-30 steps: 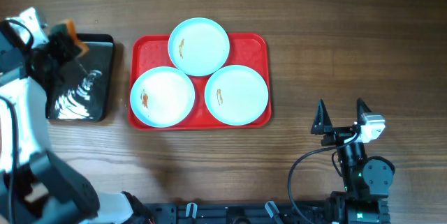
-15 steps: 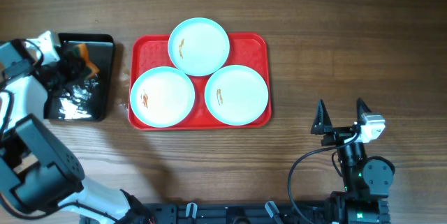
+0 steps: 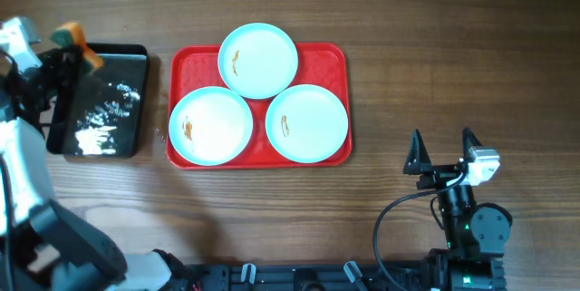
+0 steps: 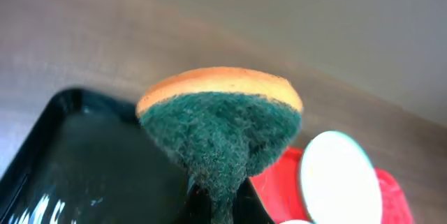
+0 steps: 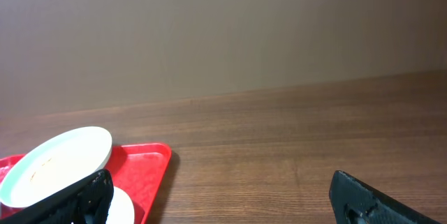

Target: Clean dirty plates on tray and stack at the side

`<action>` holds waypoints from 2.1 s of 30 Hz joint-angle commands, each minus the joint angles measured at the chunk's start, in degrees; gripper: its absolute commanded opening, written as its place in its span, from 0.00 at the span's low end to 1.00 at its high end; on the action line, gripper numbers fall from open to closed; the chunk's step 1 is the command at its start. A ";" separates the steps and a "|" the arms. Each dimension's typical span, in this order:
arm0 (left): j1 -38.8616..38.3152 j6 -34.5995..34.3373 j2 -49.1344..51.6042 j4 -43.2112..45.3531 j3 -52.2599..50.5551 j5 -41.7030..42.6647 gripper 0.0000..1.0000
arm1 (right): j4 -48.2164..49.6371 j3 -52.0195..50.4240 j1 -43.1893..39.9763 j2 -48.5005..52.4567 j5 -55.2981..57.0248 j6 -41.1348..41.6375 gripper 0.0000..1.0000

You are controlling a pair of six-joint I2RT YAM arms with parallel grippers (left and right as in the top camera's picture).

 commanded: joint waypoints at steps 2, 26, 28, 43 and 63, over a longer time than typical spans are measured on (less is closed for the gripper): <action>0.07 2.21 11.39 -0.48 -1.20 -2.47 0.04 | 0.24 -0.04 -0.11 0.11 0.33 -0.76 1.00; 0.70 3.52 8.44 1.09 -4.11 -8.26 0.04 | 0.24 -0.04 -0.11 0.11 0.33 -0.79 1.00; 0.70 3.52 11.80 0.92 -4.11 -5.35 0.04 | 0.24 -0.04 -0.11 0.11 0.33 -0.79 1.00; 1.29 -3.58 -6.78 13.44 -4.04 13.22 0.04 | 0.24 -0.07 -0.11 0.11 0.33 -0.76 1.00; 1.95 -1.84 -10.43 6.84 -4.02 10.62 0.04 | 0.24 -0.04 -0.11 0.11 0.33 -0.76 1.00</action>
